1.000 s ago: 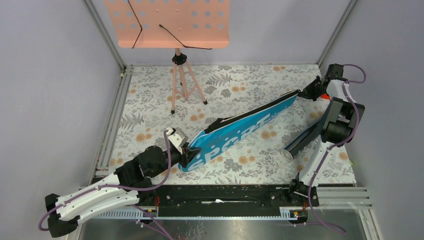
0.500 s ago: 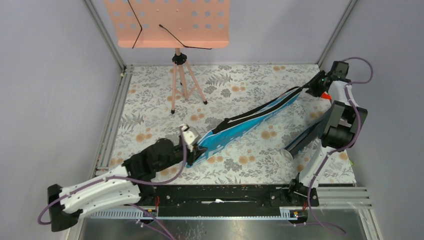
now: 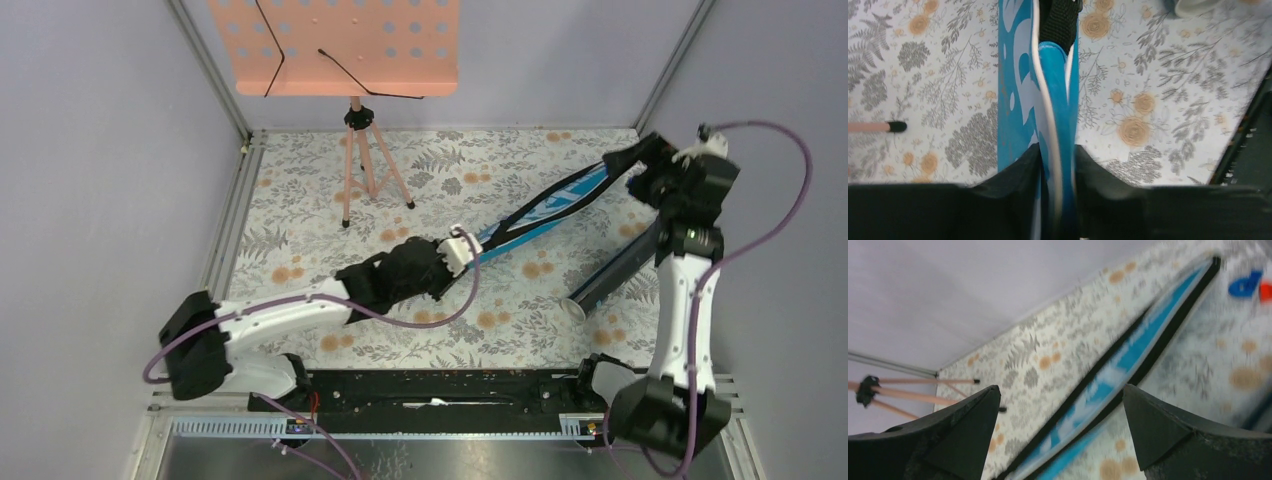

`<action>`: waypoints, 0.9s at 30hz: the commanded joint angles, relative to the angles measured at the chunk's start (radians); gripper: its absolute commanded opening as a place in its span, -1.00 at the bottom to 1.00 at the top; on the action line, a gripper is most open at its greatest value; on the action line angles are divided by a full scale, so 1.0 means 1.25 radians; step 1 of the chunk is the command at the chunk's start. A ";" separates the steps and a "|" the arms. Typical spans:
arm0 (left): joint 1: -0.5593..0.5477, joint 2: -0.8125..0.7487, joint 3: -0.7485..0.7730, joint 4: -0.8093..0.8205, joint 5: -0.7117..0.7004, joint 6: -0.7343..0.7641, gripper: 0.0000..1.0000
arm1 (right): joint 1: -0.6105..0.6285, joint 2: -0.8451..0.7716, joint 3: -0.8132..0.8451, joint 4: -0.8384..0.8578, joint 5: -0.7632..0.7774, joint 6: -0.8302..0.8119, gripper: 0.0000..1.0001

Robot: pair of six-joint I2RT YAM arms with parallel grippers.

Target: Pack up the badminton gear

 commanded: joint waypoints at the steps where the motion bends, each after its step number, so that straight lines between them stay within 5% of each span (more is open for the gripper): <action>1: -0.005 0.113 0.079 -0.012 0.007 0.021 0.07 | 0.000 -0.154 -0.230 0.028 0.033 0.069 0.99; 4: -0.014 0.118 0.081 -0.023 0.022 0.016 0.94 | 0.000 -0.234 -0.294 -0.019 0.063 0.082 0.99; 12: -0.033 -0.201 -0.075 -0.021 0.056 -0.139 0.98 | 0.000 -0.324 -0.284 -0.128 0.102 0.061 0.99; 15: -0.033 -0.349 -0.139 -0.031 -0.045 -0.258 0.98 | 0.000 -0.343 -0.293 -0.142 0.096 0.059 0.99; 18: -0.031 -0.438 -0.139 -0.175 -0.336 -0.448 0.98 | 0.000 -0.356 -0.305 -0.166 0.098 0.047 0.99; 21: 0.018 -0.436 -0.062 -0.476 -0.554 -0.673 0.98 | 0.000 -0.375 -0.325 -0.175 0.116 0.041 0.99; 27: 0.254 -0.423 -0.045 -0.622 -0.515 -0.794 0.97 | 0.000 -0.416 -0.346 -0.201 0.184 0.019 0.99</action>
